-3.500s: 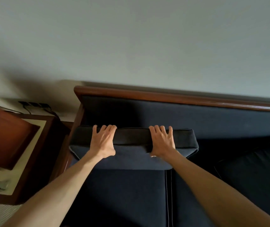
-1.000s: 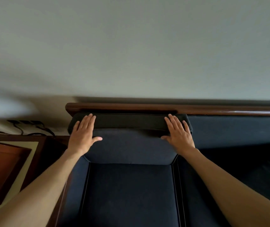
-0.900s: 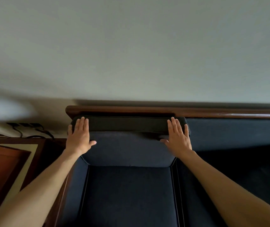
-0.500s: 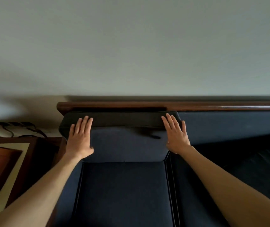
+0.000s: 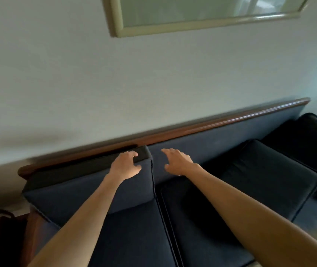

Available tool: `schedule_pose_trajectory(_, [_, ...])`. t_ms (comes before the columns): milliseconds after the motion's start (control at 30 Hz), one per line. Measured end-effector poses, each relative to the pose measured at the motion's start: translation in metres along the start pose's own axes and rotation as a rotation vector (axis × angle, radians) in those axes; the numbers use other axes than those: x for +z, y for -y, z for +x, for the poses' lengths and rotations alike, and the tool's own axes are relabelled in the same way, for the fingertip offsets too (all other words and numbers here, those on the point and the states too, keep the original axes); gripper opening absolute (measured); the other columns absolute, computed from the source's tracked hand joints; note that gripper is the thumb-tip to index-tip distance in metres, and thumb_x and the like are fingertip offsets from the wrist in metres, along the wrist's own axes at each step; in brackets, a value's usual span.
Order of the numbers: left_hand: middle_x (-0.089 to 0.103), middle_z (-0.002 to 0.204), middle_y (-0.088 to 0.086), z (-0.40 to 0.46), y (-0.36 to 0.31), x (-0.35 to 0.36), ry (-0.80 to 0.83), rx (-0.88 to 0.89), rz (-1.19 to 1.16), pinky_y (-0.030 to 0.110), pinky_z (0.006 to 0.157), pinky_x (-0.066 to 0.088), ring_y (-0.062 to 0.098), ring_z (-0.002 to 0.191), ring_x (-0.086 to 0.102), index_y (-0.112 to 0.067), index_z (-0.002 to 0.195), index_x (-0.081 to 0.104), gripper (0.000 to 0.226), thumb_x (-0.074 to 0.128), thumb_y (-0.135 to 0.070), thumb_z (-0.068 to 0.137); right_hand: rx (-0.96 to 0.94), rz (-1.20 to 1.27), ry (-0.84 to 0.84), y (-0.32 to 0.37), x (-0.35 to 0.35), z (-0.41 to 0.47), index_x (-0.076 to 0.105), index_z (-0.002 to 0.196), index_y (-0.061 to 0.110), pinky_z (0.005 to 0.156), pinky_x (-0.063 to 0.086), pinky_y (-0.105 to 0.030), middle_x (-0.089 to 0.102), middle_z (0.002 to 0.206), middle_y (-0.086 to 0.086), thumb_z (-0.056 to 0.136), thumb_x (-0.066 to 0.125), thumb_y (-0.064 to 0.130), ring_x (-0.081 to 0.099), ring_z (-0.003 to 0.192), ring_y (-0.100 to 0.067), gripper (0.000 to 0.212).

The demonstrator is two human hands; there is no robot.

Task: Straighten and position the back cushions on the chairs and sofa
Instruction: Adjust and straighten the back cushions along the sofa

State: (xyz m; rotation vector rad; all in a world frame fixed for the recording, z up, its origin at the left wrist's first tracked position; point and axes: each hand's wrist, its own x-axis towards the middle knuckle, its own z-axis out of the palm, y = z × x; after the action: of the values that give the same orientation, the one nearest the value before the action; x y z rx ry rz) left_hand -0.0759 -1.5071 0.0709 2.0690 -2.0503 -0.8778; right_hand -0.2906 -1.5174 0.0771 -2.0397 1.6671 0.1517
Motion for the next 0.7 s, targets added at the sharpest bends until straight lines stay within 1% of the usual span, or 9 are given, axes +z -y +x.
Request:
schedule_pose_trajectory(67, [0.061,0.132,0.002,0.004,-0.063,0.014,0.014,0.086,-0.036,0.040,0.098,0.048,0.024,0.118,0.058,-0.020,0.135,0.055,0.053,0.068,-0.030,0.084,0.050,0.038,-0.046,-0.043,-0.018,-0.027,0.037,0.149,0.024,0.100,0.043,-0.044,0.044,0.150,-0.003,0.089,0.058,0.025,0.047,0.133,-0.030,0.063])
schedule_pose_trajectory(167, [0.066,0.122,-0.001,0.004,-0.153,0.053,0.050,0.200,-0.044,0.038,0.095,0.051,0.019,0.110,0.063,-0.021,0.129,0.058,0.047,0.070,-0.031,0.084,0.113,0.112,-0.101,-0.118,-0.032,-0.069,0.048,0.142,0.026,0.100,0.046,-0.042,0.051,0.145,-0.002,0.087,0.059,0.027,0.051,0.128,-0.029,0.056])
schedule_pose_trajectory(233, [0.066,0.119,-0.005,0.001,-0.218,0.093,0.085,0.243,-0.041,0.037,0.093,0.052,0.017,0.107,0.063,-0.024,0.127,0.059,0.044,0.069,-0.031,0.084,0.163,0.145,-0.124,-0.186,-0.037,-0.099,0.051,0.139,0.025,0.099,0.047,-0.042,0.053,0.141,-0.002,0.087,0.060,0.027,0.053,0.126,-0.028,0.053])
schedule_pose_trajectory(300, [0.065,0.117,-0.009,-0.001,-0.277,0.141,0.132,0.270,-0.033,0.038,0.093,0.051,0.016,0.107,0.063,-0.027,0.125,0.060,0.043,0.067,-0.032,0.083,0.206,0.178,-0.147,-0.258,-0.035,-0.125,0.052,0.138,0.025,0.098,0.048,-0.042,0.053,0.141,-0.001,0.087,0.059,0.026,0.052,0.126,-0.027,0.051])
schedule_pose_trajectory(400, [0.065,0.117,-0.013,-0.001,-0.354,0.227,0.180,0.278,-0.004,0.036,0.093,0.051,0.012,0.105,0.062,-0.031,0.124,0.060,0.042,0.066,-0.035,0.083,0.288,0.249,-0.135,-0.373,-0.014,-0.159,0.054,0.136,0.025,0.097,0.048,-0.041,0.054,0.140,0.001,0.089,0.057,0.023,0.053,0.125,-0.026,0.048])
schedule_pose_trajectory(467, [0.065,0.118,-0.014,-0.003,-0.399,0.288,0.237,0.277,0.027,0.034,0.091,0.051,0.009,0.105,0.062,-0.032,0.125,0.060,0.042,0.065,-0.037,0.083,0.338,0.307,-0.117,-0.450,0.009,-0.180,0.056,0.133,0.026,0.095,0.049,-0.040,0.056,0.137,0.002,0.087,0.056,0.022,0.056,0.121,-0.024,0.046])
schedule_pose_trajectory(567, [0.062,0.124,-0.014,0.000,-0.448,0.367,0.310,0.269,0.096,0.033,0.091,0.048,0.012,0.113,0.060,-0.032,0.127,0.058,0.043,0.064,-0.039,0.085,0.458,0.438,-0.156,-0.549,0.045,-0.202,0.059,0.129,0.025,0.094,0.049,-0.037,0.060,0.129,0.003,0.086,0.055,0.020,0.057,0.117,-0.022,0.043])
schedule_pose_trajectory(633, [0.058,0.129,-0.013,0.000,-0.470,0.413,0.339,0.274,0.137,0.035,0.091,0.047,0.015,0.117,0.058,-0.031,0.129,0.056,0.045,0.063,-0.037,0.086,0.556,0.538,-0.183,-0.597,0.077,-0.218,0.061,0.128,0.022,0.094,0.048,-0.037,0.062,0.126,0.000,0.088,0.056,0.020,0.057,0.117,-0.023,0.040])
schedule_pose_trajectory(700, [0.055,0.132,-0.011,-0.003,-0.483,0.450,0.355,0.274,0.157,0.035,0.088,0.046,0.017,0.118,0.056,-0.029,0.132,0.053,0.046,0.062,-0.033,0.087,0.630,0.633,-0.192,-0.628,0.107,-0.230,0.063,0.125,0.017,0.094,0.048,-0.037,0.064,0.124,-0.005,0.092,0.057,0.024,0.059,0.115,-0.026,0.035])
